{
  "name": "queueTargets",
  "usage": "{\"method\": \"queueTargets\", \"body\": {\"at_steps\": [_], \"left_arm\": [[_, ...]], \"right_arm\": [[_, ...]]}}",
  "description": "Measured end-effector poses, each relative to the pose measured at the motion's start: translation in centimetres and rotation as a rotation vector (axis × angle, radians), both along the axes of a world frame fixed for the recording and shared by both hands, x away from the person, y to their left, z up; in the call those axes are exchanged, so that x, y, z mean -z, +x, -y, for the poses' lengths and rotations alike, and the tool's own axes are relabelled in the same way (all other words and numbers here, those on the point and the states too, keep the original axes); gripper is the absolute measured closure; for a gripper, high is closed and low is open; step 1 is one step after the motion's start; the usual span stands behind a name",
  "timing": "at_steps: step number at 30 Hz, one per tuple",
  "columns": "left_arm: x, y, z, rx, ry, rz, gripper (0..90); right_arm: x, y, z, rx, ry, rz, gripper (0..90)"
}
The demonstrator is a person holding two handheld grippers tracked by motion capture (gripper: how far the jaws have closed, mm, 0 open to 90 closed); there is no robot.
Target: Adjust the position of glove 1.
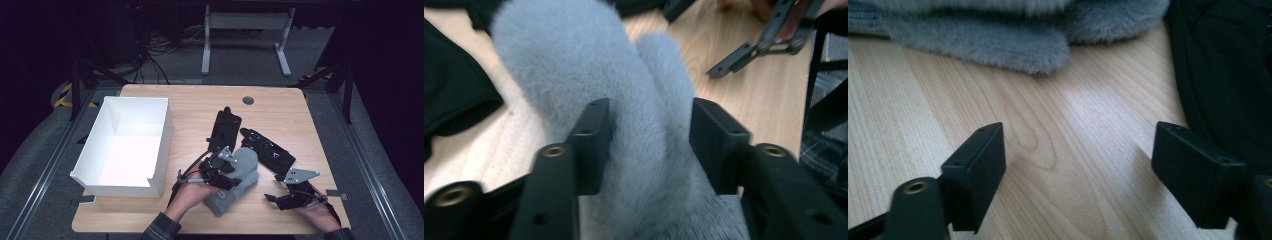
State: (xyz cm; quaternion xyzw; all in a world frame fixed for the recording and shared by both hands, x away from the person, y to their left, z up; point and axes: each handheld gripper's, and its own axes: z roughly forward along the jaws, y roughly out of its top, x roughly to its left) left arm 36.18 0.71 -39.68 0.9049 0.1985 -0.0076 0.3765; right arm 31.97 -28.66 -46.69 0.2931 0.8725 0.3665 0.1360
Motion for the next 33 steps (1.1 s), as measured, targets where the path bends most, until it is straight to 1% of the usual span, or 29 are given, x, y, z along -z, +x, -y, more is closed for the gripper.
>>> {"method": "queueTargets", "body": {"at_steps": [2,3,4,6,7,8,9,10,11,13,15,16,17,18,20,21,23,26,31,33], "left_arm": [[-0.5,-0.1,-0.4,-0.011,-0.011,0.019,44.2],[-0.8,-0.2,-0.8,-0.020,-0.018,0.029,43.5],[-0.9,-0.2,-1.1,-0.030,-0.022,0.035,42.5],[-1.0,0.0,-1.7,-0.052,-0.029,0.038,40.6],[-1.0,0.2,-2.1,-0.068,-0.025,0.039,40.6],[-0.9,0.3,-2.5,-0.085,-0.030,0.045,41.6],[-0.8,0.5,-3.0,-0.094,-0.032,0.043,46.3],[-0.6,0.6,-3.7,-0.113,-0.043,0.036,51.9],[-0.5,0.7,-4.0,-0.118,-0.046,0.028,59.4],[-0.1,0.9,-4.9,-0.143,-0.025,0.019,68.8],[0.7,1.0,-5.6,-0.156,0.000,-0.007,78.0],[0.7,1.0,-5.6,-0.156,0.000,-0.007,79.6],[1.4,0.9,-5.9,-0.161,0.006,-0.027,79.6],[1.8,0.8,-6.0,-0.160,0.016,-0.037,83.3],[2.7,0.7,-6.0,-0.153,0.022,-0.063,86.4],[3.2,0.6,-5.8,-0.144,0.030,-0.085,86.8],[3.8,0.3,-5.4,-0.125,0.047,-0.106,86.7],[4.0,-0.1,-4.8,-0.107,0.060,-0.103,87.4],[4.0,-0.7,-4.7,-0.095,0.036,-0.111,87.3],[4.0,-0.9,-4.7,-0.088,0.038,-0.115,87.2]], "right_arm": [[-0.3,-0.1,0.1,0.000,0.021,0.004,32.5],[-0.6,-0.2,0.2,0.001,0.032,0.017,38.4],[-0.9,-0.3,0.2,-0.003,0.052,0.016,47.5],[-1.4,-0.4,0.1,-0.015,0.085,0.007,60.2],[-1.5,-0.4,0.0,-0.024,0.099,0.003,66.8],[-1.6,-0.5,-0.2,-0.029,0.108,-0.006,73.3],[-1.7,-0.5,-0.4,-0.038,0.108,-0.012,77.5],[-1.7,-0.5,-0.7,-0.046,0.104,-0.018,81.2],[-1.6,-0.5,-1.1,-0.057,0.103,-0.028,85.4],[-1.5,-0.4,-1.7,-0.068,0.097,-0.040,88.9],[-1.5,-0.2,-2.3,-0.081,0.095,-0.051,90.0],[-1.5,-0.2,-2.3,-0.081,0.095,-0.051,90.0],[-1.5,-0.1,-2.6,-0.085,0.095,-0.055,90.0],[-1.4,0.0,-3.1,-0.095,0.097,-0.058,90.0],[-1.3,0.2,-3.8,-0.100,0.087,-0.060,90.0],[-1.2,0.3,-4.1,-0.102,0.081,-0.063,90.0],[-0.9,0.6,-4.6,-0.095,0.056,-0.064,90.0],[-0.6,1.0,-4.9,-0.085,0.046,-0.068,90.0],[-0.5,1.9,-5.4,-0.065,0.036,-0.055,90.0],[-0.5,2.4,-5.6,-0.058,0.036,-0.050,90.0]]}}
